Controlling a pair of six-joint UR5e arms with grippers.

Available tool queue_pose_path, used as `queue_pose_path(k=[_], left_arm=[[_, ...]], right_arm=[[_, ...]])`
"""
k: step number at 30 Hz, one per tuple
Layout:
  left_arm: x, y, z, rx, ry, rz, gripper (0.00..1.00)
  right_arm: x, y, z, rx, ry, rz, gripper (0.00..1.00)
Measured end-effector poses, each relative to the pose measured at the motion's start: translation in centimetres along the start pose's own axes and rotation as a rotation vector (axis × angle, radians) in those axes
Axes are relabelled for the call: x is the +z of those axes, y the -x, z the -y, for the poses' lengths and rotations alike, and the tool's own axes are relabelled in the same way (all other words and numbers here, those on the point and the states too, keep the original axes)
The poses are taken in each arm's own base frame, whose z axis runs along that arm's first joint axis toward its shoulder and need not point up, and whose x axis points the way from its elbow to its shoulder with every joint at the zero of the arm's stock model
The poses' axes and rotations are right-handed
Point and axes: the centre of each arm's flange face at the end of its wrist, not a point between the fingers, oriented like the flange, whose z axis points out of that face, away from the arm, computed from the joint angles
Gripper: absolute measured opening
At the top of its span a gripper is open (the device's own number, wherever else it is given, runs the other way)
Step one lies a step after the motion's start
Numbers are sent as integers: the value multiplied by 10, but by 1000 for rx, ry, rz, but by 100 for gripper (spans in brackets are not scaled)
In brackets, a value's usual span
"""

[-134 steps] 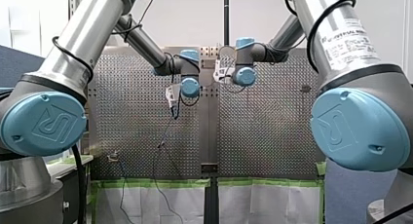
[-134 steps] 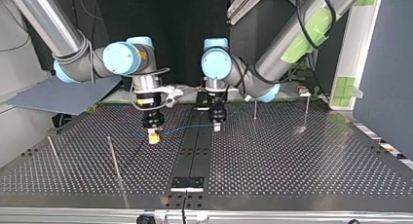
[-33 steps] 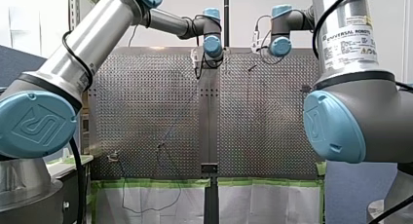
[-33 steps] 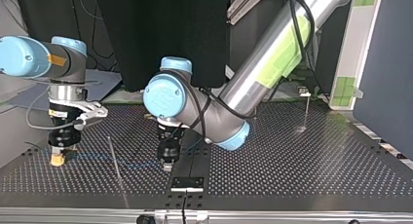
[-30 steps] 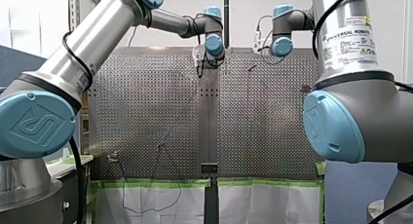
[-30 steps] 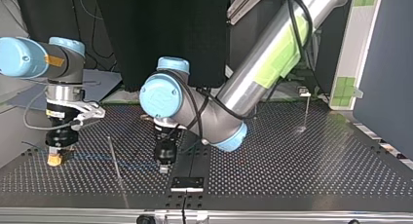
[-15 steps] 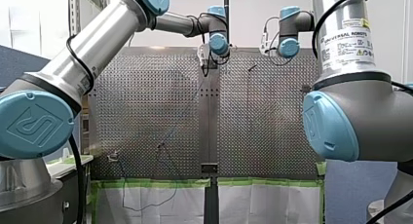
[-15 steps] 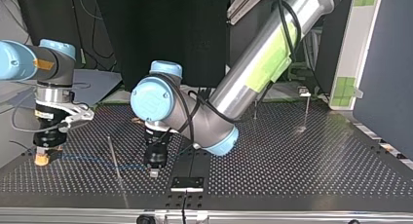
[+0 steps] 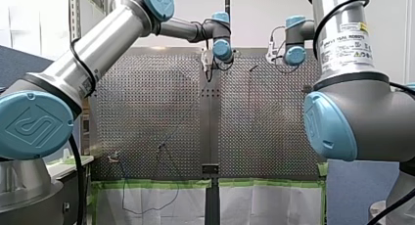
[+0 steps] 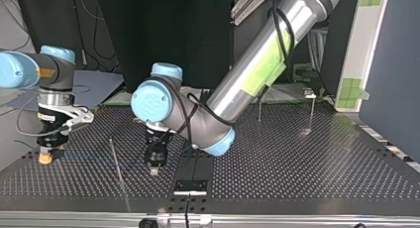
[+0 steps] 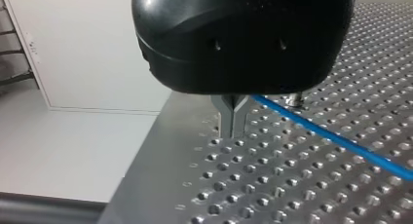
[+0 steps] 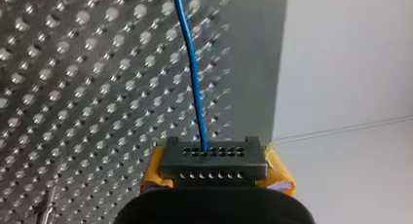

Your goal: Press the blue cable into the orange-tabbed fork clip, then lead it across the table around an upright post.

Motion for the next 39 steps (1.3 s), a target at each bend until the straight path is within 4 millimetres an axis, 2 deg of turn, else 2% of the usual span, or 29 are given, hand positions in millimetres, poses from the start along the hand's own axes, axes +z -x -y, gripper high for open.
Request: queue_pose_path(k=[7,17,24,31,34,39], left_arm=[[6,-22,1,9,-8,-20,0],[14,-48,-3,19,-2,-45,0],[17,-60,-6,25,4,-59,0],[15,-86,-14,38,4,-87,0],[13,-97,-16,44,4,-100,0],[12,-102,-19,47,6,-108,0]], right_arm=[[5,6,-15,3,17,1,0],[13,34,-28,1,25,38,0],[14,52,-27,2,19,67,0],[14,67,-25,3,15,91,0],[14,79,-23,4,11,110,0],[11,105,-19,4,7,152,0]])
